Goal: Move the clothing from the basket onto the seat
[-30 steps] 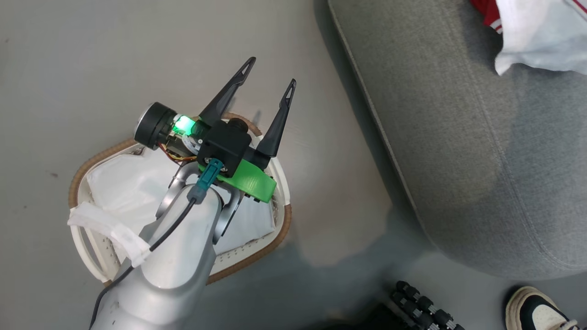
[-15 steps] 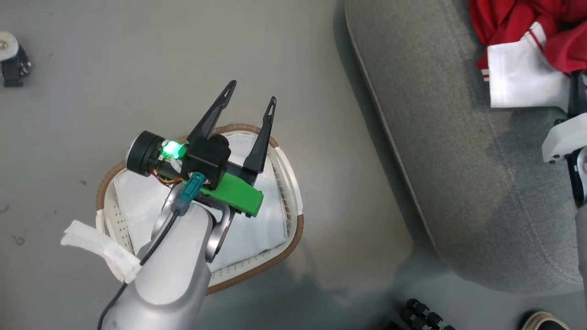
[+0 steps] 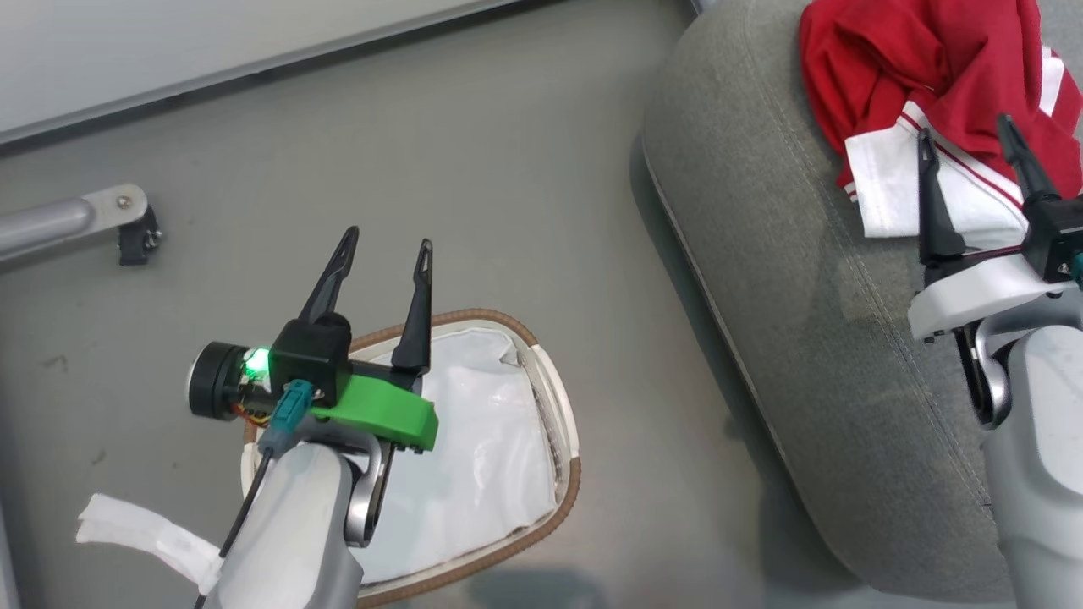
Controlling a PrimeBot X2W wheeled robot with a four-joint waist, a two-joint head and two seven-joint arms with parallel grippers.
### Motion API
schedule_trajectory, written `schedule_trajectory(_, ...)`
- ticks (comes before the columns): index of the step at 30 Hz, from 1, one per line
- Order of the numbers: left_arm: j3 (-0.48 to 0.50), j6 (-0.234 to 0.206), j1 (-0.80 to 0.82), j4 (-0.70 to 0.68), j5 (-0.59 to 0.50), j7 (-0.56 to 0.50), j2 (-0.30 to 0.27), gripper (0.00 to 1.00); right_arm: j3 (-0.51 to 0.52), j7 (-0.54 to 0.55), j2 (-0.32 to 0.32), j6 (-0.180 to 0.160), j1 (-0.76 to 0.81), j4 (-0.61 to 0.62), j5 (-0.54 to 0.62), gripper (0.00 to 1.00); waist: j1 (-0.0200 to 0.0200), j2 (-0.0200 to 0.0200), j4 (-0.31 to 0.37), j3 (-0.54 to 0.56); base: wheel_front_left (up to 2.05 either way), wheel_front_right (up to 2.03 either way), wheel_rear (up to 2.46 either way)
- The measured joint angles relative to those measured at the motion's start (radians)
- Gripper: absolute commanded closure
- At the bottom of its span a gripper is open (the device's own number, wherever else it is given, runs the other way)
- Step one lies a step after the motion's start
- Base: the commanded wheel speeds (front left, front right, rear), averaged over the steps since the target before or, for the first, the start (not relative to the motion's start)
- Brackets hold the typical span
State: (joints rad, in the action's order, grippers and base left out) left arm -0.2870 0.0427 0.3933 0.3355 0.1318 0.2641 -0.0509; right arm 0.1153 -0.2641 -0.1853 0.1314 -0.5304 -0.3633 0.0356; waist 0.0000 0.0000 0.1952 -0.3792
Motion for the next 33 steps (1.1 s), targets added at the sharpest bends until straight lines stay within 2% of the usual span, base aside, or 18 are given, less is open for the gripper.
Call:
schedule_trajectory(5,0.067,-0.033,-0.052,-0.007,0.02,0.0,0.001,0.0,-0.062,0.0,0.037,0.0,0.028,0.009,-0.047,0.0,0.0,0.0,-0.05,0.058,0.0,0.0,0.0)
schedule_trajectory(14,0.158,-0.057,-0.137,0.009,0.03,0.0,0.0,0.0,-0.1,0.0,0.093,0.0,0.121,-0.027,-0.075,0.0,0.0,0.0,-0.154,0.143,0.0,0.0,0.0)
schedule_trajectory(23,0.212,-0.02,-0.257,0.032,0.031,0.0,0.001,0.0,-0.107,0.0,0.116,0.0,0.249,-0.051,-0.079,0.0,0.0,0.0001,-0.212,0.249,0.0,0.0,0.0)
schedule_trajectory(32,0.238,0.007,-0.348,0.036,0.065,0.0,0.001,0.0,-0.099,0.0,0.129,0.0,0.335,-0.037,-0.091,0.0,0.0,0.0001,-0.229,0.322,0.0,0.0,0.0)
schedule_trajectory(33,0.239,0.01,-0.354,0.039,0.073,0.0,0.001,1.0,-0.098,0.0,0.129,0.0,0.341,-0.036,-0.091,1.0,-0.0001,0.0001,-0.229,0.327,0.0,0.0,0.0)
